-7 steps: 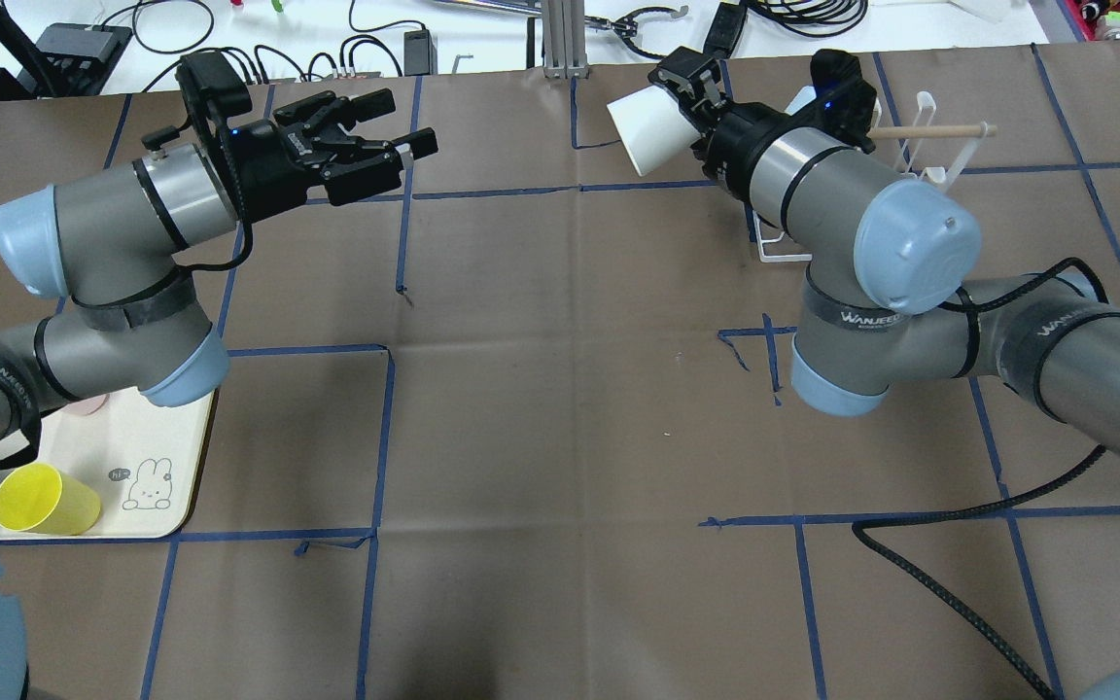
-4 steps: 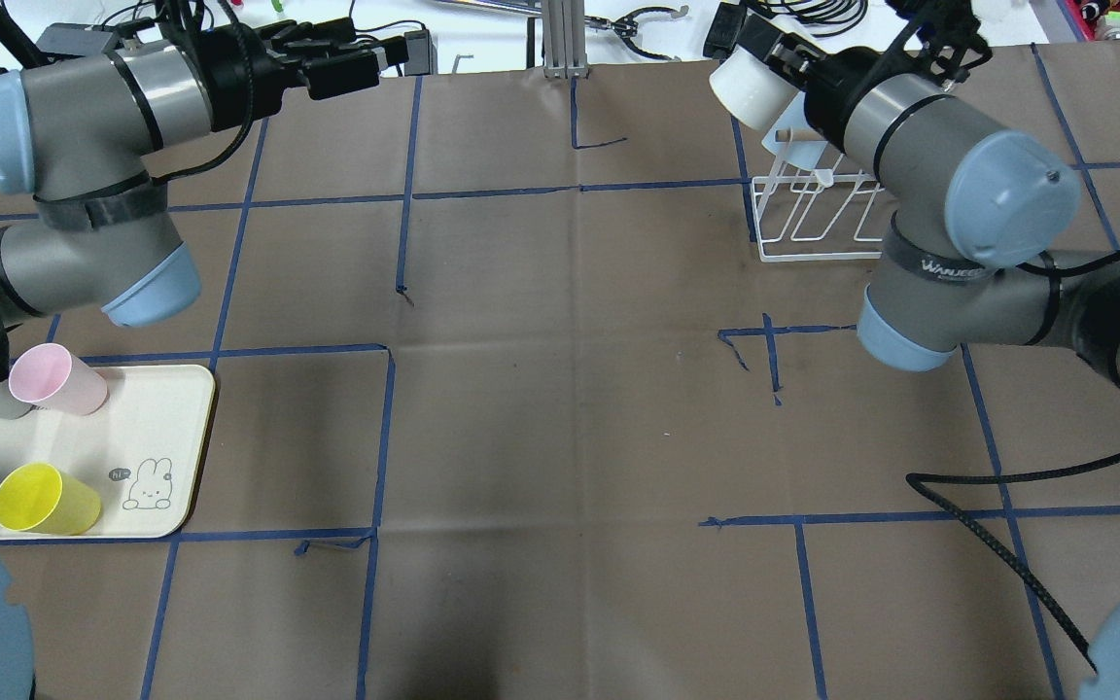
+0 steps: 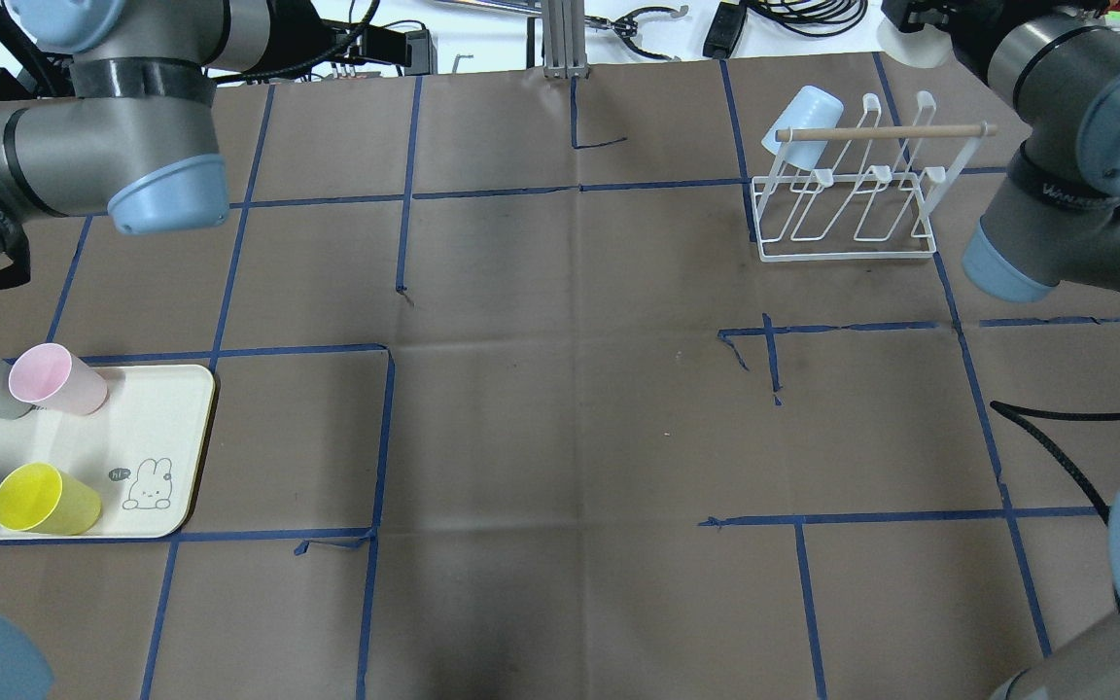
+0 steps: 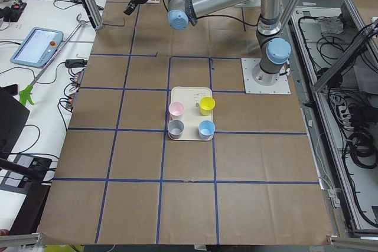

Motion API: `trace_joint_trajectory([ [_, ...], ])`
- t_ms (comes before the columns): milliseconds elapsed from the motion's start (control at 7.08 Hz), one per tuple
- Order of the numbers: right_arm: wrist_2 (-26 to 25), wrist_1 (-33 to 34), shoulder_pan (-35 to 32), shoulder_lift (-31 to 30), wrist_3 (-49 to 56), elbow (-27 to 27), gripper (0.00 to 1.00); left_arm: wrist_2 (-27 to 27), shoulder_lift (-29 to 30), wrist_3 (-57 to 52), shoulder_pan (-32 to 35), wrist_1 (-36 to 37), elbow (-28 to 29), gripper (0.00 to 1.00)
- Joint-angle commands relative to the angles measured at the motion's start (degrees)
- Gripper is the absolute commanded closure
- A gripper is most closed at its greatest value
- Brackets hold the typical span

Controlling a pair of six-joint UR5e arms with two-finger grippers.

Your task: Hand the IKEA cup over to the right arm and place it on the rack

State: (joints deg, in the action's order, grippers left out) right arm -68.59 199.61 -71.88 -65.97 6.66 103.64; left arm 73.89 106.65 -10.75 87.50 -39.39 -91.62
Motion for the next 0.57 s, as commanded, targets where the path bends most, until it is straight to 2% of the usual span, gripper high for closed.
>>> trace_joint_trajectory([
  [0,0.12,0.78,2.08,7.40,8.95,-6.32,0.83,9.76,-4.84,3.18,1.44,-22.20,2.06,0.01],
  [283,0.30,0.78,3.14,11.28,9.51,-6.69,0.83,14.34,-11.87,3.53,1.36,-41.99,2.15,0.01],
  [424,0.30,0.87,3.50,11.65,9.51,-6.17,0.83,14.35,-14.69,4.32,1.27,-47.39,2.15,0.00],
])
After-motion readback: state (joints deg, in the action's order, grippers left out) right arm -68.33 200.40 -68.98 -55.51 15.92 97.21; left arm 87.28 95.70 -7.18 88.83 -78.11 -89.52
